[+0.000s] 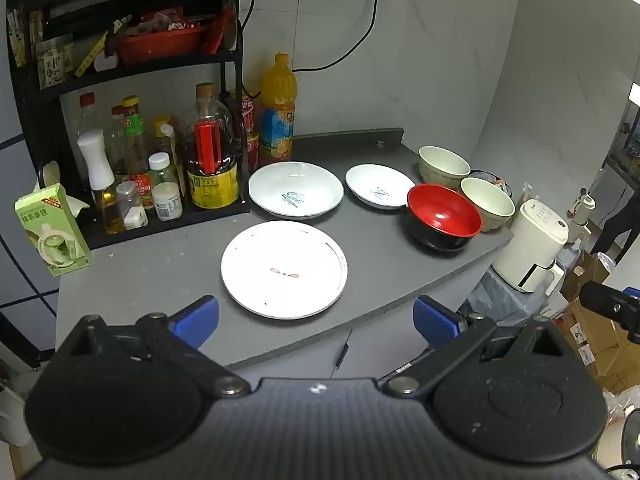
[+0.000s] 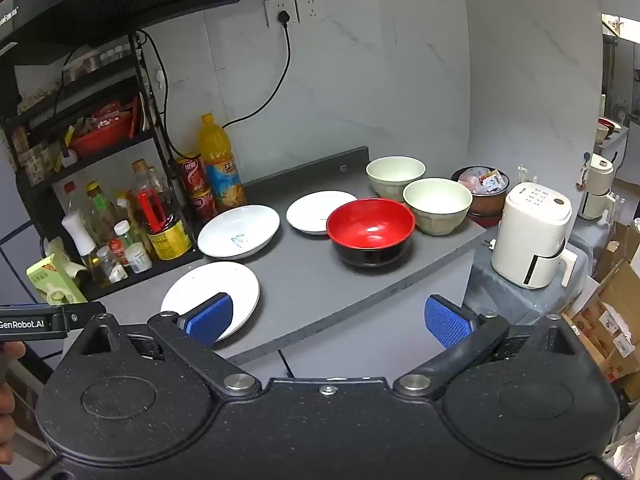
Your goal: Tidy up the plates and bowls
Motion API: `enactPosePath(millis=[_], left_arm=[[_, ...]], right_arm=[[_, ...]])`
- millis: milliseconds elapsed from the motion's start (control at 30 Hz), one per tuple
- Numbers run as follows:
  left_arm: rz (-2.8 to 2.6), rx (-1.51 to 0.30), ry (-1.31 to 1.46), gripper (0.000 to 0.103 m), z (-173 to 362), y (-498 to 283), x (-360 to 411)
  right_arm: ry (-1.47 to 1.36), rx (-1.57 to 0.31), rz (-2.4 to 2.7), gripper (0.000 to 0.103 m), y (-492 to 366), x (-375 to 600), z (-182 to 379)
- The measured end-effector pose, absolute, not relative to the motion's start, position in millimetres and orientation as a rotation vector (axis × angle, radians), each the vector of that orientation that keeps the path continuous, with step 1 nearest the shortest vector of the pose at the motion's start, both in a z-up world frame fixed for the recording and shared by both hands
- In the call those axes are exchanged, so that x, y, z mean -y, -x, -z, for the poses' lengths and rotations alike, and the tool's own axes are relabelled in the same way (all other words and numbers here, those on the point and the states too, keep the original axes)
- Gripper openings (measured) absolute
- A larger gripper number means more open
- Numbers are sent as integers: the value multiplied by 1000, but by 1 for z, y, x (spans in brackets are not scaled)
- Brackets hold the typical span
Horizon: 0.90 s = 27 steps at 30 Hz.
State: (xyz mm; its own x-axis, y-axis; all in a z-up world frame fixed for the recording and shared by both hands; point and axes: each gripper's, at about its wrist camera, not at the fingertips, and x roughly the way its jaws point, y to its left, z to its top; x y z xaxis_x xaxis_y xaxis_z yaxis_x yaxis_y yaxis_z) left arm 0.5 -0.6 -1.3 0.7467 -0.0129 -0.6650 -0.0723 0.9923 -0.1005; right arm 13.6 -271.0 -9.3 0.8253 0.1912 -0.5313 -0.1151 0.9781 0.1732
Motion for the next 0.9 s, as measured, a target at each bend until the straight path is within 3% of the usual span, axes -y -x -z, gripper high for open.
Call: enactPosePath(millis=[900], left_arm=[[-17, -769, 103, 103, 9, -5, 14]], right_arm=[[-94, -601, -148, 103, -12, 272, 20]])
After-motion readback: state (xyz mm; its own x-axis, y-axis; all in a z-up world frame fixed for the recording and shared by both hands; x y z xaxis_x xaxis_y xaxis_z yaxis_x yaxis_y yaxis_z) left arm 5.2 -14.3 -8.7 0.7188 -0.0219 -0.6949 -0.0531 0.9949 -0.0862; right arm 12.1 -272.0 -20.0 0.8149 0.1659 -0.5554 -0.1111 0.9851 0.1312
